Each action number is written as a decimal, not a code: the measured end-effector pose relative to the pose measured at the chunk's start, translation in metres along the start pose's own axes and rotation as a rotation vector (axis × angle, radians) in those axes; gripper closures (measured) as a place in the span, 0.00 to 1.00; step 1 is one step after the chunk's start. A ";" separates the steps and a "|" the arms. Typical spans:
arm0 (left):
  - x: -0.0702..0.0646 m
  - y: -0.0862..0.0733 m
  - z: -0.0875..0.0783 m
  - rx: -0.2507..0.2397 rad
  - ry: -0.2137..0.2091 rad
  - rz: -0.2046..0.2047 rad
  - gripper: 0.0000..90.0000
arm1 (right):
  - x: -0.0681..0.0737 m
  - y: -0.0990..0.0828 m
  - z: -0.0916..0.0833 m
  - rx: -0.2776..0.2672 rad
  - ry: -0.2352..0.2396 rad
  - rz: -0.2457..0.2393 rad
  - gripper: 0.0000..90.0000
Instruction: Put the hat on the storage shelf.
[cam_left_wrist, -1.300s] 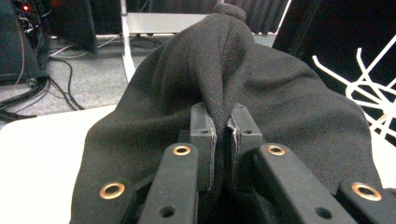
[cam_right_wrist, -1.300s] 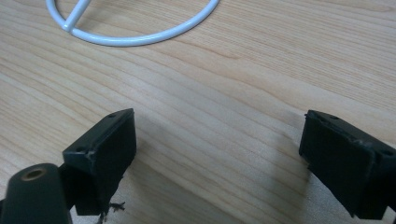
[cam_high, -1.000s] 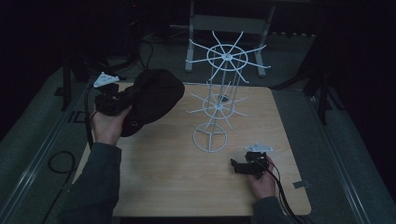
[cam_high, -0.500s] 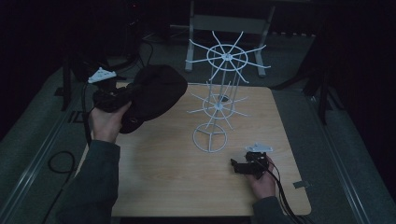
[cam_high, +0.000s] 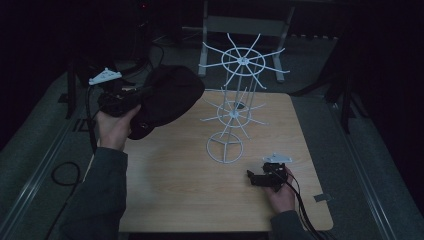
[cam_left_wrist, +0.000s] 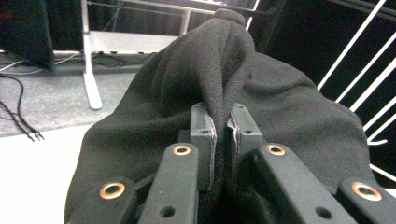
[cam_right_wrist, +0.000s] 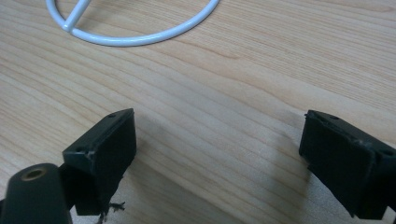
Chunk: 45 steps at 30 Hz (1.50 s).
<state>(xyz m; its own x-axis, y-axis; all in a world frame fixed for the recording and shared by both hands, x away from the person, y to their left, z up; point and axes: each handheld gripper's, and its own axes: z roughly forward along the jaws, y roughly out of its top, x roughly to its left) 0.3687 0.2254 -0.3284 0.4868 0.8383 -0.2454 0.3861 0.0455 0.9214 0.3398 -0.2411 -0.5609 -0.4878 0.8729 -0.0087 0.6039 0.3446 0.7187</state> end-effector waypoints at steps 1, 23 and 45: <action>0.000 0.000 0.000 -0.005 -0.008 -0.009 0.93 | 0.000 0.000 0.000 0.000 0.000 0.000 0.12; 0.004 0.007 -0.001 -0.058 -0.064 -0.060 0.93 | 0.000 0.000 0.000 0.001 0.001 0.000 0.12; 0.010 0.017 -0.004 -0.115 -0.147 -0.099 0.93 | 0.000 0.000 0.000 0.002 0.001 0.000 0.12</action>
<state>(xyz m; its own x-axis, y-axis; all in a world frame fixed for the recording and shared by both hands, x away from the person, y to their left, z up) 0.3770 0.2367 -0.3145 0.5632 0.7389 -0.3699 0.3500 0.1921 0.9168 0.3398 -0.2412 -0.5608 -0.4883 0.8726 -0.0085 0.6048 0.3455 0.7175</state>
